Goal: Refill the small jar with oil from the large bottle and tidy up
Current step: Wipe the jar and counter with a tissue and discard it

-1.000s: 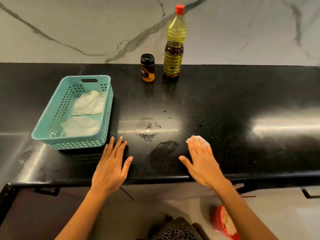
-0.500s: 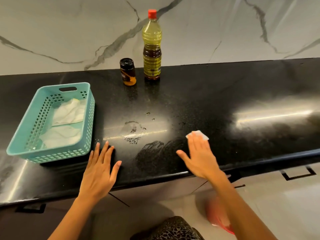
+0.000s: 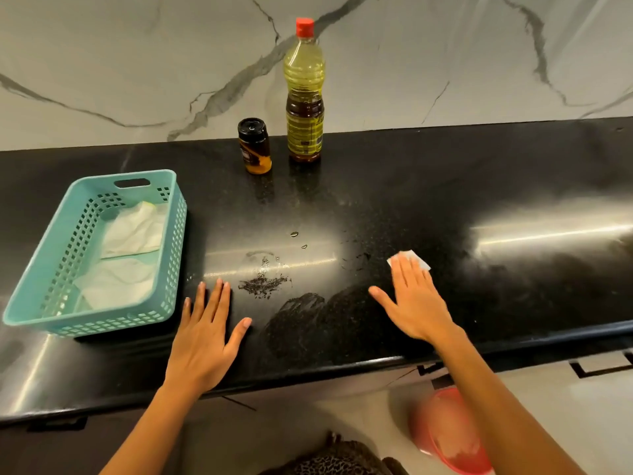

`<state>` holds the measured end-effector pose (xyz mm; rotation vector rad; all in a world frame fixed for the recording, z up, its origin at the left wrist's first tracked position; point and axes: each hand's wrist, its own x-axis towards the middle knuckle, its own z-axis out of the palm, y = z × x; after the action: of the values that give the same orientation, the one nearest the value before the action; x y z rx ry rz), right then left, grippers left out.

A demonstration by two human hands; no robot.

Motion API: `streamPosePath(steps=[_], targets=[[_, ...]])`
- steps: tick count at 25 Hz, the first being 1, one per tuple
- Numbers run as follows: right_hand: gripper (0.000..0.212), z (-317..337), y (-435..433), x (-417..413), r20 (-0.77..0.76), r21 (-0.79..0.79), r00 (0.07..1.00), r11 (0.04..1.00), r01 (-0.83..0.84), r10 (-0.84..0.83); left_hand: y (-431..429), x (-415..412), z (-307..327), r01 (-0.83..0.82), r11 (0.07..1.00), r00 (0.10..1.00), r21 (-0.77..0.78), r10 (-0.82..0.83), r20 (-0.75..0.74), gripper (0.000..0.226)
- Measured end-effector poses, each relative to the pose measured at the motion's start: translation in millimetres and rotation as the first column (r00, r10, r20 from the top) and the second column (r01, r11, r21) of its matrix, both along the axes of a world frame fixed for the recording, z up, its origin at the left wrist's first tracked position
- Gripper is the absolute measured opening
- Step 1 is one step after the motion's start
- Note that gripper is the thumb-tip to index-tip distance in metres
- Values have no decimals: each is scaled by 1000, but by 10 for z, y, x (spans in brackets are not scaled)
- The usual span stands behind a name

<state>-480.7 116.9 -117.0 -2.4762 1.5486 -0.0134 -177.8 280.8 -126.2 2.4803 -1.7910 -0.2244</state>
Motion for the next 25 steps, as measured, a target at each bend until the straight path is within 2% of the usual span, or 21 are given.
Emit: streamPosePath(steps=[2, 4, 7, 8, 10, 12, 14, 16, 19, 22, 25], targets=[[120, 50, -106, 399, -5, -8, 999, 999, -47, 47, 3, -5, 15, -7, 1000, 1000, 6, 7, -8, 90], [112, 51, 130, 694, -3, 12, 978, 978, -207, 207, 3, -9, 26, -10, 1000, 1000, 9, 10, -17, 91], [94, 64, 647, 516, 72, 27, 905, 907, -421, 418, -8, -13, 50, -18, 1000, 1000, 13, 18, -18, 91], [90, 47, 651, 322, 81, -20, 905, 909, -417, 417, -18, -14, 52, -17, 1000, 1000, 13, 17, -13, 90], [90, -6, 382, -60, 56, -119, 958, 954, -274, 282, -33, -16, 48, -11, 1000, 1000, 9, 11, -12, 89], [101, 8, -93, -233, 4, -82, 994, 990, -112, 113, -30, -14, 40, -14, 1000, 1000, 6, 14, -19, 87], [104, -5, -522, -72, -42, -28, 999, 999, -27, 25, -28, -20, 32, -8, 1000, 1000, 3, 8, -21, 88], [109, 4, -647, 352, -47, -23, 997, 998, -54, 53, -21, -25, 26, -6, 1000, 1000, -4, 6, -22, 89], [108, 30, -211, 790, -39, -14, 953, 953, -302, 301, -12, -22, 36, -9, 1000, 1000, -19, 9, -25, 89], [93, 69, 297, 490, 15, -12, 872, 872, -489, 489, 3, -23, 36, -8, 999, 1000, -35, 7, -28, 85], [97, -1, 26, 40, 1, -105, 936, 931, -351, 353, 4, -35, 22, -18, 998, 998, -52, 15, -53, 83]])
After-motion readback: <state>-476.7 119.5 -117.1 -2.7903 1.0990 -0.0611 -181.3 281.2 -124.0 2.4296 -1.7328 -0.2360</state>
